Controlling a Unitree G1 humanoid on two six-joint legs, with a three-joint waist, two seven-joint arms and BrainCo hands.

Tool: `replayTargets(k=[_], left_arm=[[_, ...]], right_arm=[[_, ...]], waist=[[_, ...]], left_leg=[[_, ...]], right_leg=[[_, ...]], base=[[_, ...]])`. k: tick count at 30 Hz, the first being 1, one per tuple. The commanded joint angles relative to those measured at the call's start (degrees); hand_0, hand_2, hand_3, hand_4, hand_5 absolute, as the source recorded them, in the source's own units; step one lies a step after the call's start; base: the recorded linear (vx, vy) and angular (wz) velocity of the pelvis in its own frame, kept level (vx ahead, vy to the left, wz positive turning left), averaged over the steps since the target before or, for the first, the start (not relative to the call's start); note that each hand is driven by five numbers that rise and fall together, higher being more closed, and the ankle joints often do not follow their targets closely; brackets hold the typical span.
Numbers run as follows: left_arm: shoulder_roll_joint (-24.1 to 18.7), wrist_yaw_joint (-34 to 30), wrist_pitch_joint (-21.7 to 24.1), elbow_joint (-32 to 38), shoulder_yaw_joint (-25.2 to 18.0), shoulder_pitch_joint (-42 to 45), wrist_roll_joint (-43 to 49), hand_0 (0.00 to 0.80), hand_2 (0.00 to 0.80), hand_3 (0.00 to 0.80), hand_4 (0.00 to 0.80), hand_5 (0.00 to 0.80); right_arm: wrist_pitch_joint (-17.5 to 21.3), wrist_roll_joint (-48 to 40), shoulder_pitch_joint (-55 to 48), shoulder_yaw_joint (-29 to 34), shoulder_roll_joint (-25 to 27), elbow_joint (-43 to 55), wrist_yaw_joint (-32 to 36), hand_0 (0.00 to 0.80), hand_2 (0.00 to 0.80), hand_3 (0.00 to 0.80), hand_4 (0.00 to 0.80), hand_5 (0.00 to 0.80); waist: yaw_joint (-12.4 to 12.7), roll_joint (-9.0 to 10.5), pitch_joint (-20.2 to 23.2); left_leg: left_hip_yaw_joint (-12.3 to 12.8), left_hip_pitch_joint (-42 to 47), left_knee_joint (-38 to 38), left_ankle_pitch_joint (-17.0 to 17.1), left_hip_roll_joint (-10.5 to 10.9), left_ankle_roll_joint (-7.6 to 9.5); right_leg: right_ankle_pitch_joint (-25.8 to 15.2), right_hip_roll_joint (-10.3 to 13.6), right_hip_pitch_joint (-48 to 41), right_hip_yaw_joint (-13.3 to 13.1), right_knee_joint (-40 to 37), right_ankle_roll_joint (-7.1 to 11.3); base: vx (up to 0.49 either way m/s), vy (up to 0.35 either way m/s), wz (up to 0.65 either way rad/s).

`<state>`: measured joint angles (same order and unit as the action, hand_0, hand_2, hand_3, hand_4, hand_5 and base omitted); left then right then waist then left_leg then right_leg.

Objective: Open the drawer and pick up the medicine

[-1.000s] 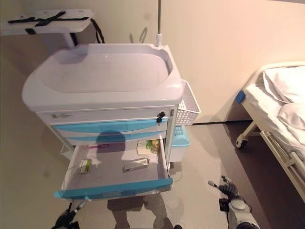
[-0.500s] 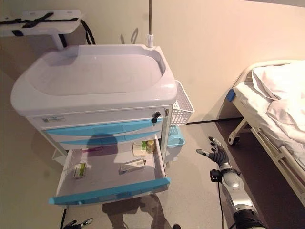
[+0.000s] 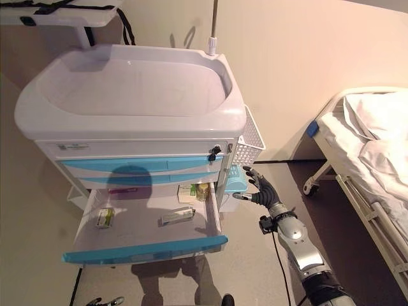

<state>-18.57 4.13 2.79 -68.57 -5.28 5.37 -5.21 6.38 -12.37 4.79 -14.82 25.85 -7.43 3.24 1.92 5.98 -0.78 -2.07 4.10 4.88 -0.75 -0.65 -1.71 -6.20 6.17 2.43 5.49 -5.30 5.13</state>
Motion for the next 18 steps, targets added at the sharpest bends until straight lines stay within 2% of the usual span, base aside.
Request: replayTargets(k=[1,18], left_arm=[[-3.42,0.66,0.65,-2.02,0.20,-2.60,3.02,0.000,0.000,0.000,0.000,0.000],[-4.52,0.71,0.55,-1.95,0.07,-2.24,3.38,0.000,0.000,0.000,0.000,0.000]], right_arm=[[3.26,0.40,3.29,-1.32,0.62,4.78,0.92,0.000,0.000,0.000,0.000,0.000],[2.35,0.26,10.63,-10.45,0.23,6.93,4.46,0.000,0.000,0.000,0.000,0.000]], waist=[[1.15,2.45,1.21],[3.29,4.36,0.73]], left_leg=[[-3.66,-6.94,-0.34,2.68,2.83,1.09],[-4.87,-7.26,-0.49,2.75,2.57,1.03]], right_leg=[[1.95,1.18,-0.32,3.01,2.36,4.03],[2.27,1.05,-0.32,4.04,2.66,3.92]], base=[[0.000,0.000,0.00],[0.003,-0.005,0.04]])
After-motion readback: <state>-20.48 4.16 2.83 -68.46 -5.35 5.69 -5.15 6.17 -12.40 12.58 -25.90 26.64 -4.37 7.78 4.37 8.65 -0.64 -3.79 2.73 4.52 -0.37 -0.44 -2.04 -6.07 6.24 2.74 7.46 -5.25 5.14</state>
